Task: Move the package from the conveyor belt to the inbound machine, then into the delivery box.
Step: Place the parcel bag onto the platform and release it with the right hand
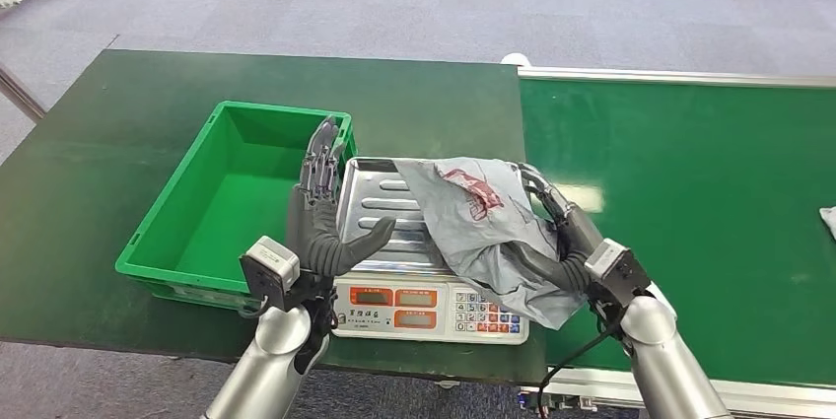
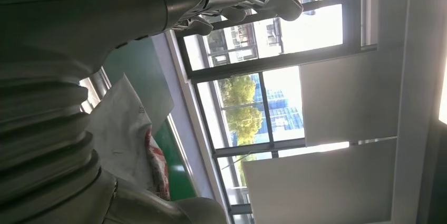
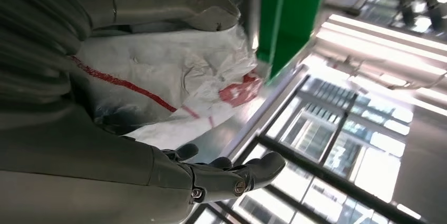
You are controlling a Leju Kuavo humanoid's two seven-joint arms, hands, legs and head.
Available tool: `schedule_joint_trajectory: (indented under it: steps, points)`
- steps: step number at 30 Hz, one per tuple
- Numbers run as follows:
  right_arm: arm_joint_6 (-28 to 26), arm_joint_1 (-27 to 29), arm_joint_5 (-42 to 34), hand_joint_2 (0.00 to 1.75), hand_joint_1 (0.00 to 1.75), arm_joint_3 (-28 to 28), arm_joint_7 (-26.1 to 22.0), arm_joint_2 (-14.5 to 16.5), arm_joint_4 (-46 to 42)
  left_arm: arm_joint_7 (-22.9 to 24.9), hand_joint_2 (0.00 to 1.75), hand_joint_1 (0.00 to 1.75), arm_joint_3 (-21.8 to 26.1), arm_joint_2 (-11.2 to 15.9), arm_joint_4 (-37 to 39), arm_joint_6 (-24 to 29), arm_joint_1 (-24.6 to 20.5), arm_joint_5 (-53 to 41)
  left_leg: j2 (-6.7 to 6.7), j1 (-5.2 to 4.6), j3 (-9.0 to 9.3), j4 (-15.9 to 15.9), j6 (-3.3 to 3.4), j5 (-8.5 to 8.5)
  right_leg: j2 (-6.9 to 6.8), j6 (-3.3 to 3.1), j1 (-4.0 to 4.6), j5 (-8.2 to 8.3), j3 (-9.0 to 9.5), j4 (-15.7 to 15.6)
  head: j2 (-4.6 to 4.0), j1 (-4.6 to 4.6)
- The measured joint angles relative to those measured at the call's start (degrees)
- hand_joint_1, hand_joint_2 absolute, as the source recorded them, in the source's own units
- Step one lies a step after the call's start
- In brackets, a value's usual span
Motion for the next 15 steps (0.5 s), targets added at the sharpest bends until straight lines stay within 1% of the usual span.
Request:
schedule_joint_trajectory:
  steps: [2,4,15]
  points:
    - [2.52,-0.01,-1.60,1.75,0.00,-0.35,-0.43,0.00,-0.66,0.01,1.75,0.00,-0.09,0.07,0.01,0.13,-0.45,-0.03,0.00,0.00,0.00,0.00,0.00,0.00,0.00,0.00,0.00,0.00,0.01,0.00,0.00,0.00]
    - [3.40,-0.02,-2.15,1.75,0.00,-0.74,-0.60,0.00,-1.17,0.00,1.75,0.00,-0.28,0.15,0.03,0.23,-0.83,-0.06,-0.01,0.00,0.00,0.00,0.00,0.00,0.00,0.00,0.00,0.00,0.02,0.00,0.00,0.00]
    - [3.71,-0.02,-2.37,1.75,0.00,-1.22,-0.70,0.00,-1.90,-0.01,1.75,0.00,-0.52,0.24,0.05,0.28,-1.13,-0.17,-0.01,0.00,0.00,0.00,0.00,0.00,0.00,0.00,0.00,0.00,0.02,0.00,0.00,0.00]
